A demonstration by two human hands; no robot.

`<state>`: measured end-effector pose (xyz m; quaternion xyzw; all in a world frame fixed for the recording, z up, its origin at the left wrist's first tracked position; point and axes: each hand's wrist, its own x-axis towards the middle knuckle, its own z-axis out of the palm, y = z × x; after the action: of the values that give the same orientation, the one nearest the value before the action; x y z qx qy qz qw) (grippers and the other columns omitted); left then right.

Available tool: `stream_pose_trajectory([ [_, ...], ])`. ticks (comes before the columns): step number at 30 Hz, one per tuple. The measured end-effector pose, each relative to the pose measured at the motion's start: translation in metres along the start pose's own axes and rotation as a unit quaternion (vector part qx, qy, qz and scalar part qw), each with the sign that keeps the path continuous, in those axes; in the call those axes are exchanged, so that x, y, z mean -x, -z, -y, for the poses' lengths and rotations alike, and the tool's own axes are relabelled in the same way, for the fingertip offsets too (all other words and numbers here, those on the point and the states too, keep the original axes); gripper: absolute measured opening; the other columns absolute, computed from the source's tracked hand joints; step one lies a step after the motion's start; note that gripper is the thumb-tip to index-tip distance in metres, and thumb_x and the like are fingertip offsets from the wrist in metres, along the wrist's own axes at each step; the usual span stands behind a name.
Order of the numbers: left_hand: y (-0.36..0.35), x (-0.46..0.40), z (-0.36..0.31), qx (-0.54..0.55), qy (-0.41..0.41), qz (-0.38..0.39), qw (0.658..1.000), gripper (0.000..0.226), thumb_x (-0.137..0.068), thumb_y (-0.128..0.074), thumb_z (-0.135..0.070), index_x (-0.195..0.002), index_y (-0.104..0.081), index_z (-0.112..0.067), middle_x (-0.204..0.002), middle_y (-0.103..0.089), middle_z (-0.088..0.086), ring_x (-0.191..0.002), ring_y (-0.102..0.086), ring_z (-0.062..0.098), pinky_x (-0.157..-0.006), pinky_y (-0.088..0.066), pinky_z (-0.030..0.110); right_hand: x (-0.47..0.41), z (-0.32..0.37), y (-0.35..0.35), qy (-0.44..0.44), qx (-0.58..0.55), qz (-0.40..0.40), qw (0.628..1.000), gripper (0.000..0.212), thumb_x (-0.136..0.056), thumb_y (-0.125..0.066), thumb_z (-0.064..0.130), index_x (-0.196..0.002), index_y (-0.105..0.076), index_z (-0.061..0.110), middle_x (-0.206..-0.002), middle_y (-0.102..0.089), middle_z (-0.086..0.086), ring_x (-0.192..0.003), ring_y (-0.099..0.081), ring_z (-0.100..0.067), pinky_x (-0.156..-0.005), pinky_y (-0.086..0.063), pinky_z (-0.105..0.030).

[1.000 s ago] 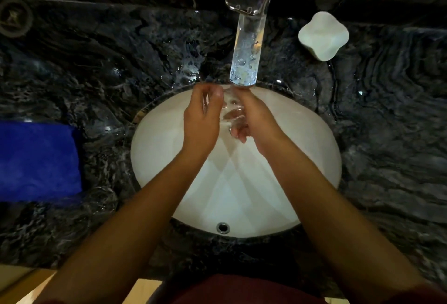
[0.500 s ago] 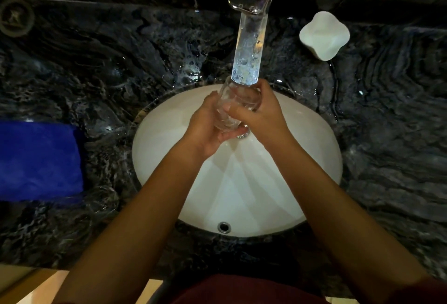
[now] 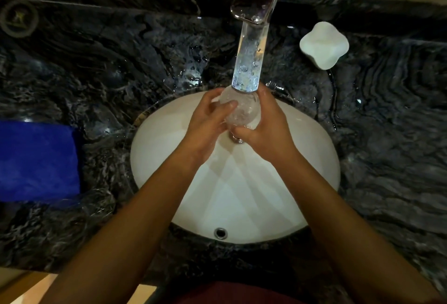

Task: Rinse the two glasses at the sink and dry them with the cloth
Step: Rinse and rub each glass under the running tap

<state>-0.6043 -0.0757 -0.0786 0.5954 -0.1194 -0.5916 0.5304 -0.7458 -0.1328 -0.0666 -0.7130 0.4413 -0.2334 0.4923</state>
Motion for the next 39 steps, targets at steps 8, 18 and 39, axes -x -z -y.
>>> stream_pose_trajectory([
  [8,-0.006,0.015,0.0,-0.274,-0.178,-0.108,0.939,0.061,-0.086,-0.08,-0.05,-0.14,-0.055,-0.034,-0.139,-0.054,-0.001,-0.12,-0.063,0.008,-0.097,-0.059,0.033,0.0,-0.012,-0.009,-0.103,-0.157,-0.003,0.982,0.089,-0.068,-0.089,0.03,-0.146,-0.046,0.029,-0.135,-0.065,0.012,-0.122,-0.064,-0.004,-0.095,-0.057,-0.025],
  [18,0.006,0.01,-0.019,-0.226,-0.06,-0.073,0.97,0.024,-0.104,-0.058,-0.031,-0.119,-0.074,-0.022,-0.112,-0.078,-0.003,-0.103,-0.075,0.013,-0.097,-0.059,0.043,-0.008,-0.011,-0.024,-0.293,-0.392,0.103,0.866,0.04,-0.076,-0.076,0.046,-0.11,-0.07,0.025,-0.101,-0.079,-0.001,-0.095,-0.076,-0.022,-0.085,-0.059,-0.048],
  [39,-0.023,0.028,-0.011,0.172,0.284,0.085,0.939,0.084,-0.097,-0.064,-0.059,-0.152,-0.042,0.0,-0.141,-0.059,0.036,-0.115,-0.066,0.052,-0.085,-0.06,0.057,-0.015,0.032,0.022,-0.237,0.2,0.16,0.937,0.075,-0.102,-0.022,0.071,-0.107,-0.071,0.015,-0.093,-0.076,-0.014,-0.078,-0.073,-0.032,-0.072,-0.06,-0.04],
])
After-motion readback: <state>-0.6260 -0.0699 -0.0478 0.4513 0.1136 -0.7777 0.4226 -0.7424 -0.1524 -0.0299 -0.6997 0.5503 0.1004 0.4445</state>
